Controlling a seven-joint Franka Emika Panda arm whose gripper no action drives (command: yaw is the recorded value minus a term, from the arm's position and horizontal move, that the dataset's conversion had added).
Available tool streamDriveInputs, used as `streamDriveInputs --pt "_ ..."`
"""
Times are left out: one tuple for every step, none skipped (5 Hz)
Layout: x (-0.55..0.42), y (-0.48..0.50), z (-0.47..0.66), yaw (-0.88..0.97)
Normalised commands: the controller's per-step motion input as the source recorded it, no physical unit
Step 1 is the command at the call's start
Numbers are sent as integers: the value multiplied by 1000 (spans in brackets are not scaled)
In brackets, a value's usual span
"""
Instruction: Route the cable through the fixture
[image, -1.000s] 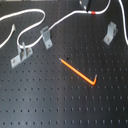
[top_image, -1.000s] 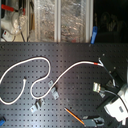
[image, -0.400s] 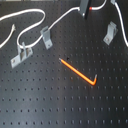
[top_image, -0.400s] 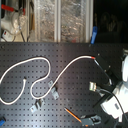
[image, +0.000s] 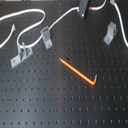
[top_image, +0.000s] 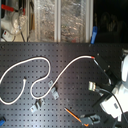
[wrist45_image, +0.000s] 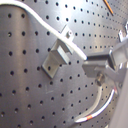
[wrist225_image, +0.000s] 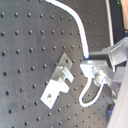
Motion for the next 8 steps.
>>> streamDriveInputs --pt "0 0 26 0" --pt "68 334 65 166" --pt "83 333 293 120" --pt "256 182 435 0" --pt "12 10 204 0" --pt "65 -55 125 -51" --pt "104 71 498 -249" --pt "0 0 29 0"
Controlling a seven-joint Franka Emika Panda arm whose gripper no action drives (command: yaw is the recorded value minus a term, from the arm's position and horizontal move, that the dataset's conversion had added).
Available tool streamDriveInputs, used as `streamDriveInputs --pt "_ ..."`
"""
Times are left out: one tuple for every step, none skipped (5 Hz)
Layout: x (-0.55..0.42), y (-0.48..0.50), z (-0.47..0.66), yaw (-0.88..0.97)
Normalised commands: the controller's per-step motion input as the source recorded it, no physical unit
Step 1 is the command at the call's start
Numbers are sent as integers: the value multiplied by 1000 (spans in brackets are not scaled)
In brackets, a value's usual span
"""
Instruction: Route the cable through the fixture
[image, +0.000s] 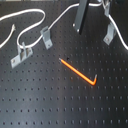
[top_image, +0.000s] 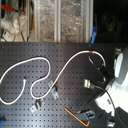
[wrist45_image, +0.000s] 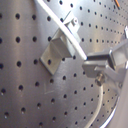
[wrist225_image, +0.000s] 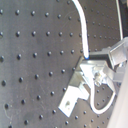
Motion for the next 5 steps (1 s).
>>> streamDriveInputs --pt "108 273 120 146" --pt "22 178 456 74" --pt "17 -22 60 0" --pt "176 -308 71 -157" --pt "76 -427 83 -329"
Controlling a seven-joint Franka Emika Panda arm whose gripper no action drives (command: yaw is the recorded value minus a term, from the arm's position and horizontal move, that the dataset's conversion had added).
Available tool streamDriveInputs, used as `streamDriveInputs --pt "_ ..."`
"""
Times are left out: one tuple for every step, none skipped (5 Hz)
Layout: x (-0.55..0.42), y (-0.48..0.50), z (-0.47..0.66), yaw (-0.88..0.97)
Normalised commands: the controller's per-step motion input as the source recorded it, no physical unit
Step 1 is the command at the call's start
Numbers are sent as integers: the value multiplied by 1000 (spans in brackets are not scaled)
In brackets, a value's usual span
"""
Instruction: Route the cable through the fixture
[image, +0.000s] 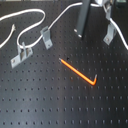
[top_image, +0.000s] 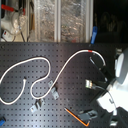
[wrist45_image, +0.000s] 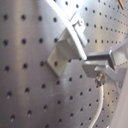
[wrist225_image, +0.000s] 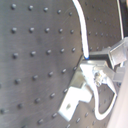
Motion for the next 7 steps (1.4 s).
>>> streamDriveInputs --pt "-17 -15 7 0" --pt "-70 127 -19 91" --pt "-12 193 -130 271" --pt "5 218 -107 526" --pt "12 -18 0 0" --pt "-25 -40 367 -49" --pt "-9 12 257 0"
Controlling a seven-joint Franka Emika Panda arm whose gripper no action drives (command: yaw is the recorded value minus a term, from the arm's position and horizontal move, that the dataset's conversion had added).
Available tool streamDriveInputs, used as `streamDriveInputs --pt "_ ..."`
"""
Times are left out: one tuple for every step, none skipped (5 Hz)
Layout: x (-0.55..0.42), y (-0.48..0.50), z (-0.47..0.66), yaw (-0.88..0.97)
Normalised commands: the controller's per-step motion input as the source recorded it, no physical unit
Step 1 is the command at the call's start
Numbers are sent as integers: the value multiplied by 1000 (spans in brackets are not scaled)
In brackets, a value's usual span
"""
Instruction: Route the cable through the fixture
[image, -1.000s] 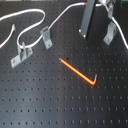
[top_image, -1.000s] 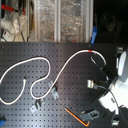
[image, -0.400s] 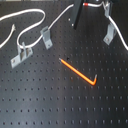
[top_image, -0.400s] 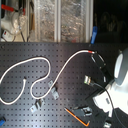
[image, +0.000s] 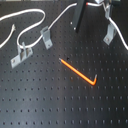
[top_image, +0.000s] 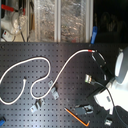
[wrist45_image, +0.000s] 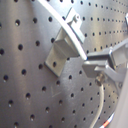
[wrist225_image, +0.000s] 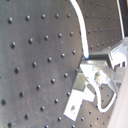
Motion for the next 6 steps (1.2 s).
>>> streamDriveInputs --pt "0 0 20 0" --pt "-271 208 365 180" --pt "-7 12 0 57" --pt "-20 69 258 0" --pt "-144 78 500 -223" --pt "-9 -5 0 0"
